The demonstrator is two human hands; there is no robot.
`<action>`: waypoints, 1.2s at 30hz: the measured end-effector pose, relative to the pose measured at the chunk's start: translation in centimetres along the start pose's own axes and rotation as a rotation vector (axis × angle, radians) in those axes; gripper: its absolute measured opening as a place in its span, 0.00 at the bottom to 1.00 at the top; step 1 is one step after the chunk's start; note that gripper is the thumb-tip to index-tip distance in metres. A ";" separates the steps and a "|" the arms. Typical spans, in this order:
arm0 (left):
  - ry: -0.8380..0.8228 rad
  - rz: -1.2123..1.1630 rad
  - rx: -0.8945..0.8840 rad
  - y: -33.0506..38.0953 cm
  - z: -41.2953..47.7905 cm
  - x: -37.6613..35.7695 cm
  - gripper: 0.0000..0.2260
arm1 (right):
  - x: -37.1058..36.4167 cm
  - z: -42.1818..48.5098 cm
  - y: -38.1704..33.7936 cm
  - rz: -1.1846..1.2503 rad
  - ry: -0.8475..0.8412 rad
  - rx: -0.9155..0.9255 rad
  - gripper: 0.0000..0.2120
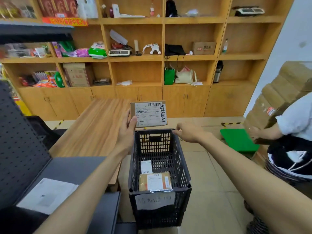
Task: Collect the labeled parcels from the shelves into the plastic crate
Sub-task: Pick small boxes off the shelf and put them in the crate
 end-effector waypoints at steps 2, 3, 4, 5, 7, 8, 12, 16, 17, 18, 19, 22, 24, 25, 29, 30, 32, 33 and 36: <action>-0.018 0.004 0.053 -1.8 1.8 -0.8 0.22 | -1.3 2.2 1.3 0.019 -0.016 -0.006 0.18; -0.033 0.007 0.083 -2.9 3.0 -1.2 0.22 | -1.9 3.5 2.0 0.029 -0.020 -0.006 0.18; -0.045 0.016 0.116 -3.8 4.1 -1.6 0.22 | -2.4 4.6 2.7 0.046 -0.033 -0.015 0.17; -0.052 0.029 0.146 -5.2 5.8 -2.1 0.23 | -3.2 6.3 3.8 0.060 -0.039 -0.009 0.15; -0.065 0.059 0.185 -7.3 8.2 -3.0 0.23 | -4.3 8.9 5.2 0.102 -0.040 0.018 0.11; -0.064 0.068 0.203 -8.6 9.6 -3.5 0.23 | -4.8 10.3 5.9 0.147 -0.039 0.032 0.11; -0.056 0.116 0.308 -13.1 14.2 -5.5 0.24 | -7.6 15.4 8.3 0.450 -0.063 0.015 0.13; -0.029 0.155 0.390 -17.4 18.7 -7.0 0.25 | -11.8 19.6 10.9 0.744 -0.129 -0.090 0.27; -0.024 0.168 0.418 -18.6 19.4 -7.3 0.25 | -13.4 20.7 11.8 0.791 -0.125 -0.124 0.30; -0.018 0.173 0.456 -19.7 19.9 -7.5 0.24 | -14.8 21.5 12.5 0.809 -0.113 -0.169 0.32; -0.018 0.179 0.495 -20.9 20.2 -7.8 0.24 | -16.3 22.1 13.1 0.825 -0.095 -0.213 0.31; -0.067 0.212 0.562 -25.3 20.5 -8.3 0.20 | -20.0 22.5 13.8 0.881 -0.079 -0.314 0.19; -0.091 0.223 0.641 -28.7 20.5 -8.6 0.19 | -23.3 22.7 14.7 0.895 -0.097 -0.371 0.17; -0.093 0.233 0.680 -30.5 20.3 -8.5 0.19 | -25.3 22.7 15.1 0.888 -0.102 -0.396 0.16; -0.094 0.317 0.827 -36.9 19.4 -8.8 0.17 | -32.4 21.8 16.5 0.858 -0.156 -0.542 0.20; -0.104 0.327 0.867 -38.3 19.2 -8.9 0.16 | -33.9 21.4 16.9 0.853 -0.167 -0.570 0.21; -0.120 0.346 0.941 -40.9 18.6 -9.1 0.16 | -36.6 20.8 17.4 0.852 -0.179 -0.604 0.19; -0.120 0.363 0.973 -42.1 18.5 -9.2 0.17 | -38.0 20.6 17.7 0.848 -0.181 -0.617 0.18; -0.104 0.437 1.029 -44.8 18.3 -9.3 0.17 | -40.9 20.4 18.1 0.824 -0.152 -0.665 0.13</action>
Point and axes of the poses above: each hand's wrist, its own z-axis towards the middle knuckle, its own x-axis out of the back of the hand, y = z × x, the point moved 2 cm from there along z, towards the middle knuckle, and after that the axes turned 10 degrees about x, right-handed, at the moved point
